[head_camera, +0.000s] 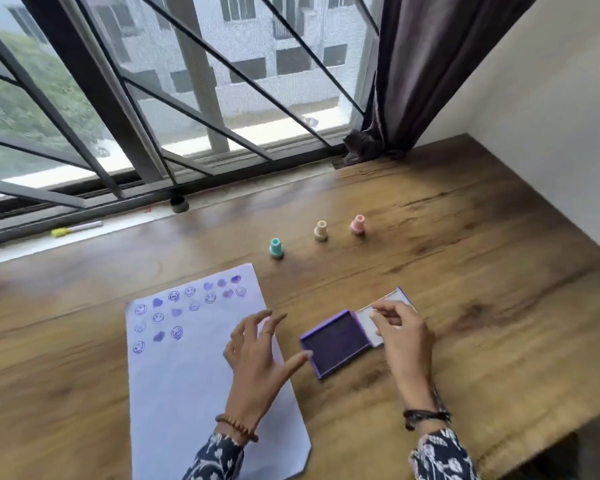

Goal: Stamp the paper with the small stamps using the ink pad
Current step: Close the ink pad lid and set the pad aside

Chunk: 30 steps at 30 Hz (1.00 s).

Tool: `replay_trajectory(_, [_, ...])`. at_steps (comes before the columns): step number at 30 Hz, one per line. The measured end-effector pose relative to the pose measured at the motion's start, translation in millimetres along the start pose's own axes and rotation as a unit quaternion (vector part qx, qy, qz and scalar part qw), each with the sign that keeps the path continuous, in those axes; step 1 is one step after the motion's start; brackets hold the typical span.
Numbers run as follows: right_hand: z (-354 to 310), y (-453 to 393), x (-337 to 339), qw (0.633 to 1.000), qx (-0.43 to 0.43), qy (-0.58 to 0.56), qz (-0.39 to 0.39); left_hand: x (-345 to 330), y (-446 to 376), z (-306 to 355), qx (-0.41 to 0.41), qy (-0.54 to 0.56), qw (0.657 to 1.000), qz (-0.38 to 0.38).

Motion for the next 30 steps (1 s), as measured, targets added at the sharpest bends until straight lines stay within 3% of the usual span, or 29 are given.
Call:
replay_trajectory(6, [36.4, 1.4, 26.3, 0.994, -0.044, -0.009, 0.099, -9.8, 19.2, 7.1, -0.067, -0.054, 0.992, -0.089])
replay_trajectory(14, [27.5, -8.4, 25.7, 0.993, -0.065, 0.069, 0.065, -10.3, 18.9, 6.0, -0.065, -0.037, 0.995, -0.06])
replay_trajectory(18, [17.2, -0.6, 33.7, 0.994, -0.069, 0.034, 0.072, -8.0, 19.0, 4.2, -0.07, -0.05, 0.994, -0.064])
replay_trajectory(22, [-3.5, 17.1, 40.4, 0.994, 0.037, -0.011, 0.107, -6.1, 21.5, 3.2, -0.064, -0.058, 0.994, -0.071])
replay_trajectory(25, [-19.3, 39.5, 41.0, 0.984, 0.152, -0.013, 0.088, -6.0, 22.3, 2.7, -0.065, -0.065, 0.993, -0.072])
replay_trajectory(30, [-9.3, 86.1, 28.8, 0.92, 0.372, 0.126, -0.006, -5.7, 20.7, -2.7, -0.059, -0.055, 0.991, -0.105])
Point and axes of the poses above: each hand's wrist, its own y-axis away from the middle knuckle, its own x-axis out of the back of the hand, z = x × y, the point moved 2 cm from there along -y, towards the middle knuckle, and after that the axes turned 13 degrees about z, right-handed, at the moved point
